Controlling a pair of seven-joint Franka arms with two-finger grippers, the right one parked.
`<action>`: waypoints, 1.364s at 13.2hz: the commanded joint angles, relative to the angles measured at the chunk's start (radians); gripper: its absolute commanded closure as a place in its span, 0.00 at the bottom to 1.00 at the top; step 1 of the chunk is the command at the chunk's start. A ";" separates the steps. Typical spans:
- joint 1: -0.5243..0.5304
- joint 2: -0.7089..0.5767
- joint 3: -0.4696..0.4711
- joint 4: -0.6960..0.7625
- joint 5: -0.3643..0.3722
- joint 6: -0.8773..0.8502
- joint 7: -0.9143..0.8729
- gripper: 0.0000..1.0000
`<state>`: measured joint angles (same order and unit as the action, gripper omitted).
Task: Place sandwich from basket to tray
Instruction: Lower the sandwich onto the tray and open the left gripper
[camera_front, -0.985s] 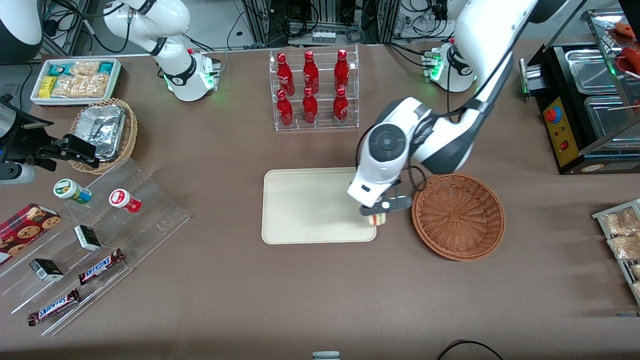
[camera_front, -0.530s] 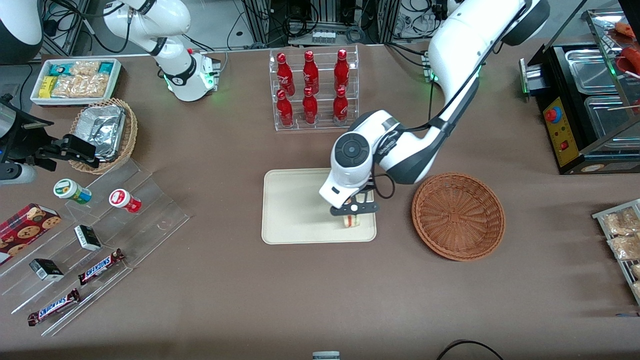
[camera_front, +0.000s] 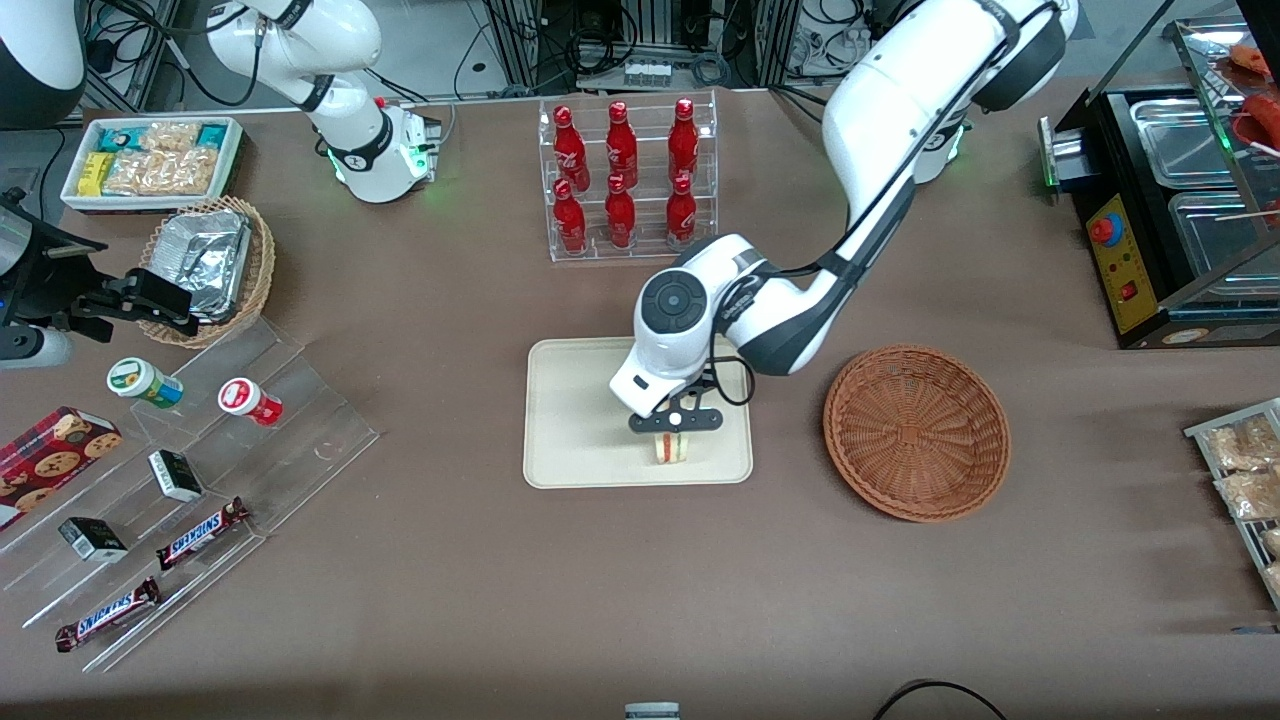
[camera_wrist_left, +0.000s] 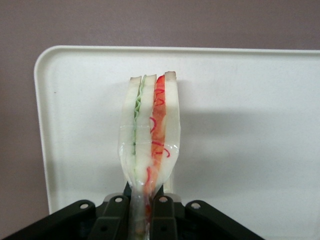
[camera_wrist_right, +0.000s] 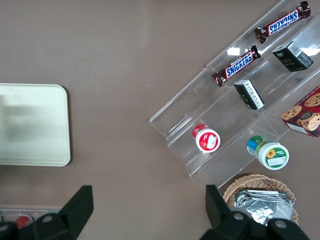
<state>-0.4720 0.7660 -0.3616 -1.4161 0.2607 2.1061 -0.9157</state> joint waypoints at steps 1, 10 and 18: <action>-0.048 0.027 0.038 0.046 0.023 -0.001 -0.043 1.00; -0.037 0.007 0.036 0.046 0.055 -0.006 -0.051 0.01; 0.098 -0.275 0.039 0.063 -0.061 -0.248 -0.107 0.01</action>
<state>-0.4249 0.5995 -0.3198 -1.3174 0.2514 1.9168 -1.0180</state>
